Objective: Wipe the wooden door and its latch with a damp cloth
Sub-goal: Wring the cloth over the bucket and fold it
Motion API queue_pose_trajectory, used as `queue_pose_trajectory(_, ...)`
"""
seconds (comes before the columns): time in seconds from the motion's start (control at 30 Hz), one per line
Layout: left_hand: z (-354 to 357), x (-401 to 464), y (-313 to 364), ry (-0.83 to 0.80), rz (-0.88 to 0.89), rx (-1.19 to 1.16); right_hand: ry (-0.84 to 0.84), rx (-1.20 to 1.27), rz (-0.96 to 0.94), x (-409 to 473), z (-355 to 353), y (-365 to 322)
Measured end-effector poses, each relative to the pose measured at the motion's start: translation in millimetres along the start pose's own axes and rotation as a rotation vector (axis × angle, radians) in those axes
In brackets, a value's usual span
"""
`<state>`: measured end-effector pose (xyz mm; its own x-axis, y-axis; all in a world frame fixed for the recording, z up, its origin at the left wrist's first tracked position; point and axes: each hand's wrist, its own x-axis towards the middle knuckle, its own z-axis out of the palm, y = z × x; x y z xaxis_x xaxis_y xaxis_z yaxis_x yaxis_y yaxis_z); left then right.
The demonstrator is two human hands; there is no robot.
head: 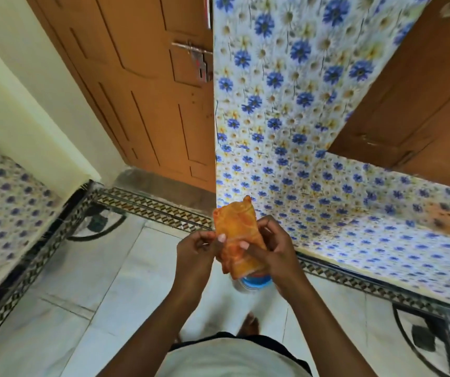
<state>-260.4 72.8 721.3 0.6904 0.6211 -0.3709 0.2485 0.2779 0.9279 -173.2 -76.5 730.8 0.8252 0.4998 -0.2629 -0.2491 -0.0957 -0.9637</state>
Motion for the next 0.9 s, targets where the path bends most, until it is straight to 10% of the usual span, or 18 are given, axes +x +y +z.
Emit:
queue_pose_trajectory(0.43,-78.0,18.8,30.8,-0.19,0.051,-0.002,0.172,0.576,0.203,-11.6,88.4,5.2)
queue_pose_trajectory(0.7,-129.3,43.4,44.6,-0.527,-0.206,-0.081,0.096,0.496,0.169,-16.6,135.1,-1.5)
queue_pose_trajectory(0.9,-152.5,57.4,54.4,-0.37,-0.036,0.011,0.073,0.391,0.092,-7.5,159.8,-17.9)
